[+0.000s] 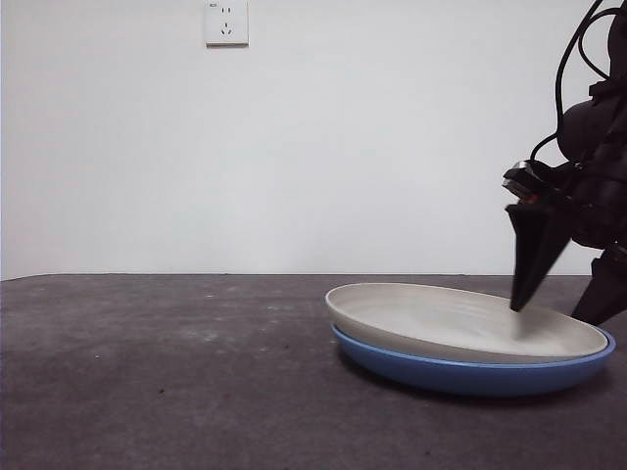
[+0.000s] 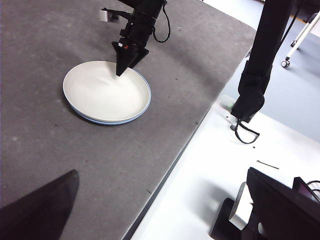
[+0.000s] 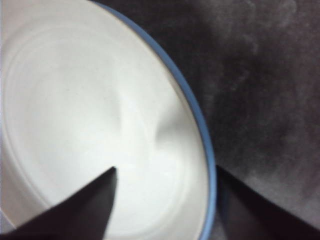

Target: Pick up the white plate, put it on the blue plate, put it on desk

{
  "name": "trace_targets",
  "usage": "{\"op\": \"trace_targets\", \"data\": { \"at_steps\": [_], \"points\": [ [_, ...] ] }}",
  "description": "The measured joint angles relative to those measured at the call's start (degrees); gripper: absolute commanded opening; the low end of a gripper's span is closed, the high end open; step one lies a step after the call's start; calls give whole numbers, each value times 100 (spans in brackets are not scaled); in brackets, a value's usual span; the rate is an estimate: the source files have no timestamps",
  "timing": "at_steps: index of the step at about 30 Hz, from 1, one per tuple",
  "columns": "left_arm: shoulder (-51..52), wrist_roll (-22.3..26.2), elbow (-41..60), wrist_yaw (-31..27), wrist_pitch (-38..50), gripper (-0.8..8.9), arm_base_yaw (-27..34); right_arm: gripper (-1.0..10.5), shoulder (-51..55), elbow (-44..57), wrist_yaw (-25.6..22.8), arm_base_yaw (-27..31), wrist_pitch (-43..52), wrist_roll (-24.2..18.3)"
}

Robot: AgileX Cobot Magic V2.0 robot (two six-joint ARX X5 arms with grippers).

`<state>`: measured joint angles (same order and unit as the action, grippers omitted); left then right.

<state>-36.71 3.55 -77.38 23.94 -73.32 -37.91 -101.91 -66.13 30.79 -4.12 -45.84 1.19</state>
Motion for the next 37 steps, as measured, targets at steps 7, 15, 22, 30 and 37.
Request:
{"op": "trace_targets", "data": {
  "at_steps": [7, 15, 22, 30, 37],
  "points": [
    [0, -2, 0, 0, -26, 599, 0, 6, -2, 0, -629, 0, -55, -57],
    [0, -2, 0, 0, -129, 599, 0, 6, -2, -107, -649, 0, -197, -87],
    [0, -2, 0, 0, -129, 599, 0, 6, 31, -831, -431, -35, -817, -90],
    [0, -2, 0, 0, -127, 599, 0, 6, 118, -1604, -352, -601, -1027, 144],
    [0, -2, 0, 0, -114, 599, 0, 6, 114, -1606, -428, -1322, -737, 592]
  ]
}}
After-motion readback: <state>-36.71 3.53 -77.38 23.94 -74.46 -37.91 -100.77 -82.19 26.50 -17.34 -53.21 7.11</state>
